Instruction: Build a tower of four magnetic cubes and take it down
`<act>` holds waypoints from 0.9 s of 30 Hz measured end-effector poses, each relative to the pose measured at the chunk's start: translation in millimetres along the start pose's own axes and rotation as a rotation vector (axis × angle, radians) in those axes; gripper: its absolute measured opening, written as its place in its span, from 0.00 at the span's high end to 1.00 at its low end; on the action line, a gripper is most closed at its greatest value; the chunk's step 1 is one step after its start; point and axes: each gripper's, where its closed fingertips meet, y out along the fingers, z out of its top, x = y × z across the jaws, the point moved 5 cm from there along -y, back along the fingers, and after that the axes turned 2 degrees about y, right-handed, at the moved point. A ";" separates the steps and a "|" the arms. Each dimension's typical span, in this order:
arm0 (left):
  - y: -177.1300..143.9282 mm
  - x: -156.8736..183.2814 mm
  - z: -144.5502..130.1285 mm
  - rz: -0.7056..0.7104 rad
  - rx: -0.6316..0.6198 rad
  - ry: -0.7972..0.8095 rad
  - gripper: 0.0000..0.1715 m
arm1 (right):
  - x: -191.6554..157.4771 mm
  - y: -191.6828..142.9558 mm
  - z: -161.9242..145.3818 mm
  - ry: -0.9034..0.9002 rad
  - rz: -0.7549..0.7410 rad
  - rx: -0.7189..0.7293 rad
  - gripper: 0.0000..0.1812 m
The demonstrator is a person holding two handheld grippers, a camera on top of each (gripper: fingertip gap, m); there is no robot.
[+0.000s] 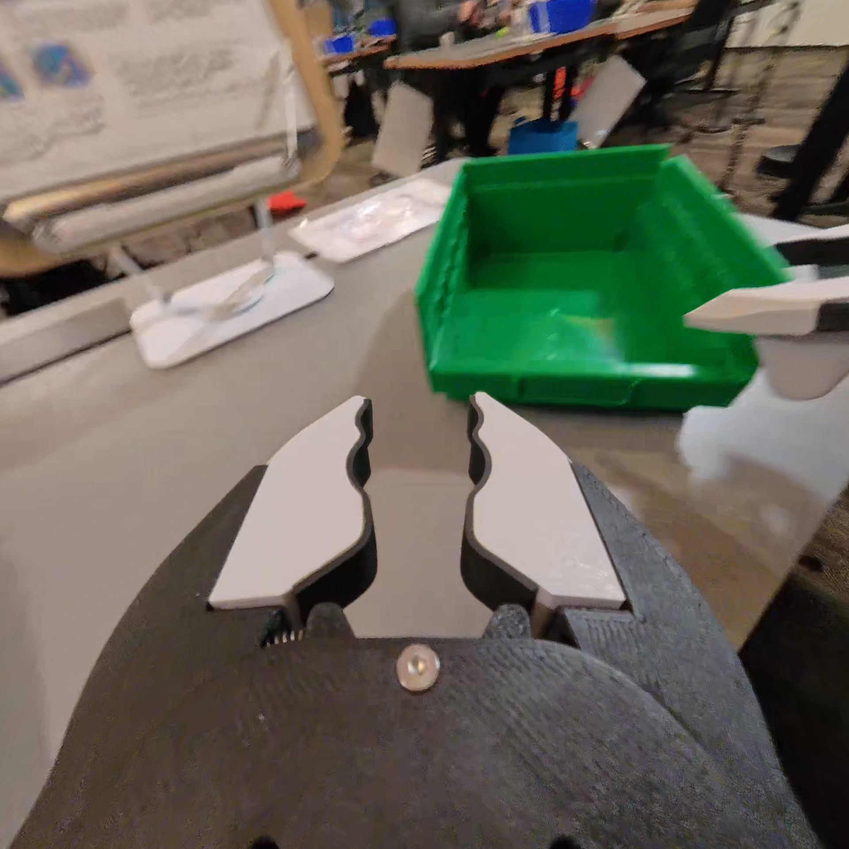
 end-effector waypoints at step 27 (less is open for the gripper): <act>-20.1 -47.4 -28.1 -0.022 0.071 -0.158 0.85 | 227.8 1.5 -9.7 0.049 -0.122 0.087 0.98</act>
